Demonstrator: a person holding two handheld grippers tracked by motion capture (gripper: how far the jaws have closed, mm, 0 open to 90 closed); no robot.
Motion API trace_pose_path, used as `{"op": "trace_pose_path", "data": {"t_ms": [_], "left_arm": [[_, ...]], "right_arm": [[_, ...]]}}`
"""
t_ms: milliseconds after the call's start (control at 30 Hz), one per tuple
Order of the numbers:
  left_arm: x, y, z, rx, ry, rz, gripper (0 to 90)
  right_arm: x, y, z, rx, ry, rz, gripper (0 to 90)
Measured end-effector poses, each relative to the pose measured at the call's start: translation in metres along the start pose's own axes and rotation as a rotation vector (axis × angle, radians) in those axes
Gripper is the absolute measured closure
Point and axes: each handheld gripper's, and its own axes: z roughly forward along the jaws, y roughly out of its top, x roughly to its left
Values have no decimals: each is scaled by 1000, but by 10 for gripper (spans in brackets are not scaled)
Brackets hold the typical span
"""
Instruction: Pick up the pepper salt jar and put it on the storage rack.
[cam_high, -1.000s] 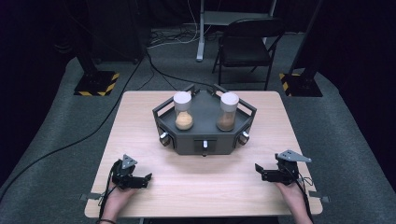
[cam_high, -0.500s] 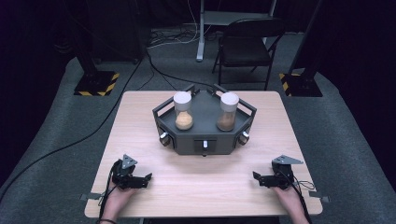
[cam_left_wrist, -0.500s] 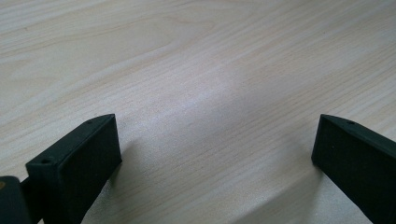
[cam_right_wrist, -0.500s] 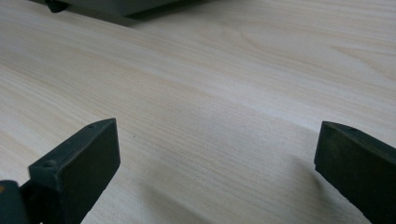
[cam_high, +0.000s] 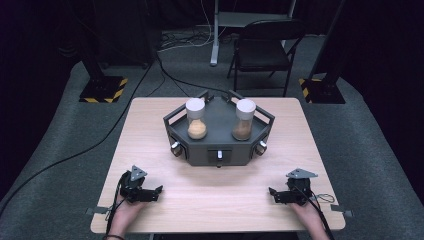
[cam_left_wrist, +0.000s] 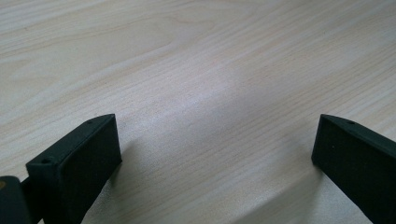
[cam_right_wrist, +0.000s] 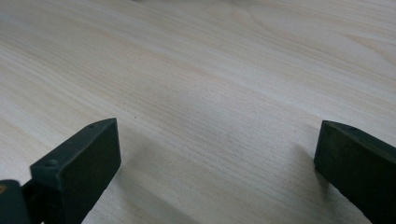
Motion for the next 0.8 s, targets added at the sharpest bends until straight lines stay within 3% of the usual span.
{"op": "trace_pose_path", "data": {"t_ms": [800], "left_arm": [[-1, 0, 0, -1, 2, 1, 13]], "right_arm": [[3, 1, 1, 2, -7, -3, 0]]}}
